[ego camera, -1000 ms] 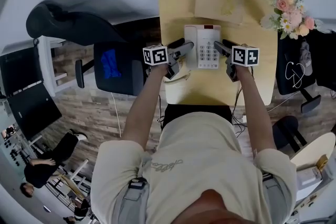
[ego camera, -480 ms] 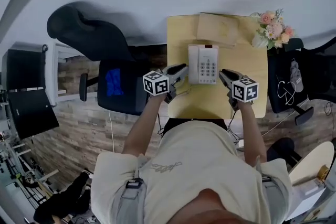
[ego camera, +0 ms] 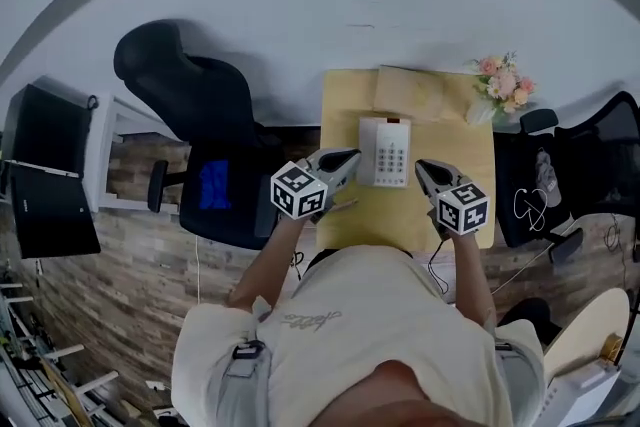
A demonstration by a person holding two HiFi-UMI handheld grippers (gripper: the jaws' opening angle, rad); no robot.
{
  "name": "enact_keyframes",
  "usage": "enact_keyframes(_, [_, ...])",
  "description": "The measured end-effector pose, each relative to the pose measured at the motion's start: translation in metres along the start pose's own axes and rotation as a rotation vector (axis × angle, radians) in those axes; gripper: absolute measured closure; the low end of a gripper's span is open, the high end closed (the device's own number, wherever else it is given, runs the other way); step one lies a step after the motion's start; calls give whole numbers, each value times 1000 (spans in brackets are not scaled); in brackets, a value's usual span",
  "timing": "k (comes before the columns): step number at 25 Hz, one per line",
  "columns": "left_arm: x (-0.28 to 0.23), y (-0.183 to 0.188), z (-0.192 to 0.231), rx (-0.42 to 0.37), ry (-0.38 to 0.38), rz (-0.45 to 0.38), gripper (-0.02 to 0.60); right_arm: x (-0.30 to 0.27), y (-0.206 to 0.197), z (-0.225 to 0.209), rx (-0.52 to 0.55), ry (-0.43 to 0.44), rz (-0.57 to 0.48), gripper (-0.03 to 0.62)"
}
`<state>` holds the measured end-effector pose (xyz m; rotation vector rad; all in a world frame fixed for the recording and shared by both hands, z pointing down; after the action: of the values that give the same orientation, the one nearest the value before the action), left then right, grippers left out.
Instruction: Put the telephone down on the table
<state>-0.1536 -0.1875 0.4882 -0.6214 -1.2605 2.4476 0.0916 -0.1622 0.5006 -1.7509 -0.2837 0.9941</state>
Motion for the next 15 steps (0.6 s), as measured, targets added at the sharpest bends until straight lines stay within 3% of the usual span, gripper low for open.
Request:
enact_keyframes(6, [27, 57, -39, -134, 25, -131, 565, 24, 53, 13, 130, -66, -123, 592])
enact_keyframes(10, [35, 89, -54, -234, 43, -161, 565, 43, 96, 21, 209, -114, -236, 592])
enact_keyframes(15, [40, 109, -58, -291, 51, -181, 565, 60, 147, 39, 235, -48, -382, 592])
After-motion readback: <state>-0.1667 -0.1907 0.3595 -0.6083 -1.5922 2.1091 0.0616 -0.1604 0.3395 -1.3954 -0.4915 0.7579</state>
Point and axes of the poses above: the fingertips, and each gripper's own axes: x backward along the fingers, z to its left, y out of its top, the point moved 8 cm from there along x, backward along the fingers, and after that the axes turned 11 degrees about x, right-handed, at the moved point
